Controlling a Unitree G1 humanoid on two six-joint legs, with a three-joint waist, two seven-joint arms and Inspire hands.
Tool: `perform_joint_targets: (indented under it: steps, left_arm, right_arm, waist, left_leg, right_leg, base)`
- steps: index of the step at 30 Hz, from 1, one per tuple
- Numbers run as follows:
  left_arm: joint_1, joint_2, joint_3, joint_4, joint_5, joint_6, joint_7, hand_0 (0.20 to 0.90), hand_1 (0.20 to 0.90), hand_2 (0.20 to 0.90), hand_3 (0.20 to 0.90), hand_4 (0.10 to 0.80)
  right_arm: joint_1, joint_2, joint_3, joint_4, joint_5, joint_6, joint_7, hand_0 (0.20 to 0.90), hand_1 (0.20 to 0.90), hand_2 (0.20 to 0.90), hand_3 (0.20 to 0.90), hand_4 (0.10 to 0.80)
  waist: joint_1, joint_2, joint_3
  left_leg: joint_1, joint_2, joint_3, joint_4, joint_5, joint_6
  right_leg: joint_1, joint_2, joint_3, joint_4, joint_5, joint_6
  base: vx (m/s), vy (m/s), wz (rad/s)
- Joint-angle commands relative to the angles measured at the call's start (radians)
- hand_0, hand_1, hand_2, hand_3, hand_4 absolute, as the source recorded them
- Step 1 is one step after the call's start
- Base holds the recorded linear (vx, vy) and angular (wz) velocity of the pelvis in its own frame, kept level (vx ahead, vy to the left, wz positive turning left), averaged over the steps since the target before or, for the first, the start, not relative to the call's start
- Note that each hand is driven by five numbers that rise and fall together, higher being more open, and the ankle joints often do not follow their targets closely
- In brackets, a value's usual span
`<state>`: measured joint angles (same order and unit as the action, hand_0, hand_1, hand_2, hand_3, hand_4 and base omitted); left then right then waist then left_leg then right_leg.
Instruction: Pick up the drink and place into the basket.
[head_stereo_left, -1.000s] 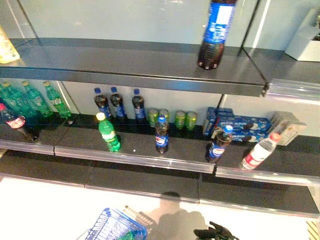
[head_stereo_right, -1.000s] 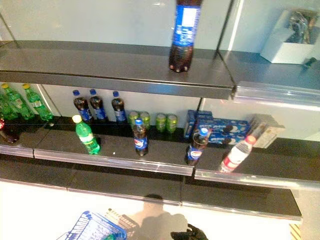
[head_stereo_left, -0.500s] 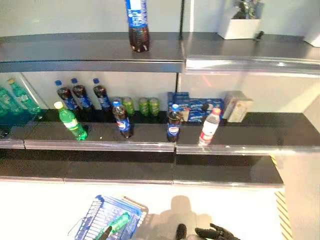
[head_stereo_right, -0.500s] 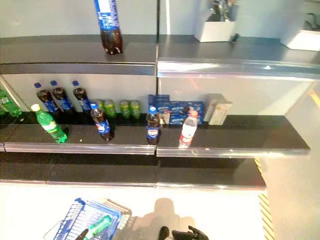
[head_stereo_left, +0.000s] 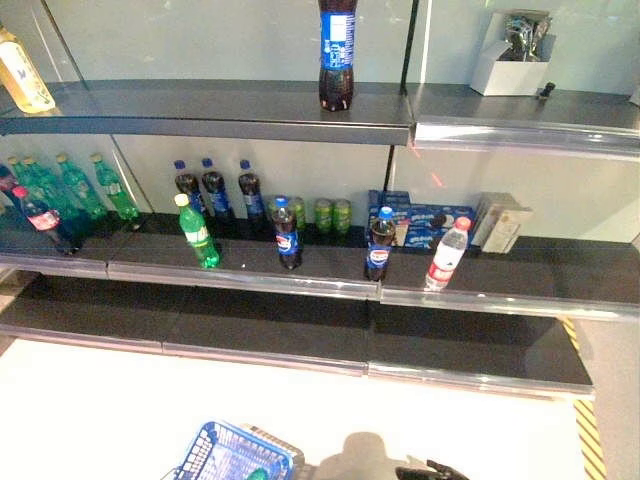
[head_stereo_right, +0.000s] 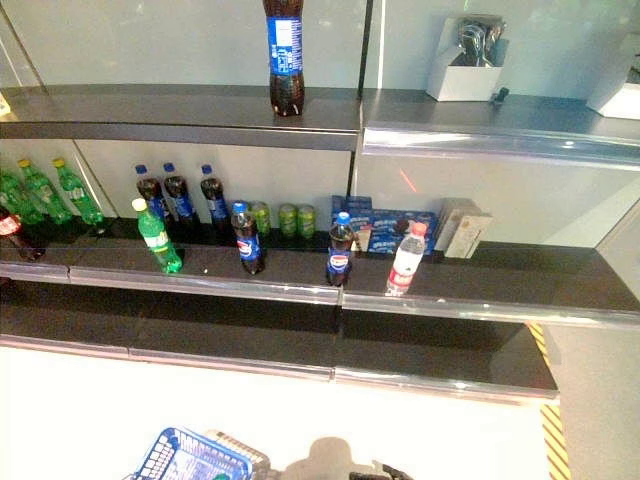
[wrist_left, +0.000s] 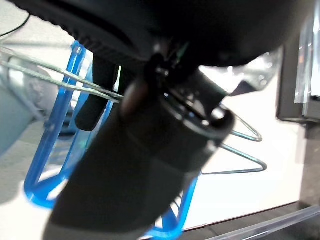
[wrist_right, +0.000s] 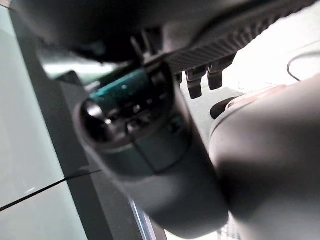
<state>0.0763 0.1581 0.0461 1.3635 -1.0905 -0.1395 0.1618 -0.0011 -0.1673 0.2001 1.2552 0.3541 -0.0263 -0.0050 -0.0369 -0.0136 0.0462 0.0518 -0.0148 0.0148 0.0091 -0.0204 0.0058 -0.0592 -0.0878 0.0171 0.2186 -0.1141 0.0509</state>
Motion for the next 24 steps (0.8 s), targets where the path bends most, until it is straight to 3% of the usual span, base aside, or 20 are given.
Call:
perform_joint_targets:
  steps: [1, 5, 6, 9, 15, 24]
  left_arm:
    - [-0.090, 0.035, 0.029, -0.064, 0.015, -0.089, -0.023, 0.300, 0.300, 0.300, 0.200, 0.100]
    - [-0.082, 0.031, 0.039, -0.069, 0.003, -0.088, -0.021, 0.300, 0.300, 0.300, 0.200, 0.100]
    - [-0.082, 0.020, 0.030, -0.064, 0.035, -0.092, -0.020, 0.300, 0.300, 0.300, 0.200, 0.100]
    - [-0.087, 0.014, 0.018, -0.069, 0.036, -0.093, -0.017, 0.300, 0.300, 0.300, 0.200, 0.100]
    - [-0.078, 0.003, -0.005, -0.095, 0.080, -0.091, -0.005, 0.300, 0.300, 0.300, 0.200, 0.100]
    - [-0.073, 0.011, -0.008, -0.126, 0.087, -0.083, 0.011, 0.300, 0.300, 0.300, 0.200, 0.100]
  right_arm:
    - [-0.044, -0.020, 0.044, -0.008, -0.067, 0.001, 0.003, 0.900, 0.900, 0.900, 0.900, 0.800]
    - [-0.057, -0.030, 0.074, -0.020, -0.092, 0.034, 0.014, 0.900, 0.900, 0.900, 0.900, 0.800]
    - [-0.053, -0.032, 0.083, -0.034, -0.087, 0.018, 0.023, 0.900, 0.900, 0.900, 0.900, 0.800]
    - [-0.045, -0.037, 0.085, -0.052, -0.070, 0.019, 0.037, 0.900, 0.900, 0.900, 0.900, 0.800]
    - [-0.019, -0.047, 0.089, -0.085, -0.066, -0.011, 0.059, 0.900, 0.900, 0.900, 0.900, 0.800]
    - [-0.002, -0.055, 0.147, -0.154, -0.170, -0.005, 0.069, 0.900, 0.900, 0.900, 0.900, 0.800]
  waist:
    - [-0.002, 0.008, 0.051]
    - [0.011, -0.001, 0.056]
    - [0.018, -0.010, 0.052]
    - [0.023, -0.018, 0.048]
    - [0.023, -0.005, 0.044]
    - [0.013, 0.022, 0.053]
  left_leg:
    - [0.030, 0.017, -0.005, 0.081, -0.092, -0.002]
    - [0.031, 0.054, 0.013, 0.100, -0.095, -0.021]
    - [0.025, 0.087, 0.021, 0.087, -0.071, -0.032]
    - [0.016, 0.118, 0.021, 0.065, -0.040, -0.047]
    - [0.036, 0.163, 0.010, -0.011, 0.017, -0.083]
    - [0.027, 0.196, 0.023, -0.067, 0.069, -0.109]
  right_leg:
    - [0.013, -0.071, 0.013, -0.160, 0.191, 0.051]
    - [0.030, -0.066, -0.017, -0.188, 0.192, 0.044]
    - [0.038, -0.053, -0.035, -0.191, 0.184, 0.035]
    - [0.045, -0.041, -0.054, -0.195, 0.174, 0.026]
    - [0.073, -0.035, -0.098, -0.208, 0.155, 0.019]
    - [0.061, -0.028, -0.106, -0.217, 0.144, 0.008]
  base:
    - [-0.054, -0.249, 0.40]
    - [0.017, -0.238, -0.01]
    - [0.023, -0.228, 0.03]
    - [0.014, -0.159, 0.07]
    - [0.050, -0.048, 0.13]
    - [0.002, -0.041, 0.04]
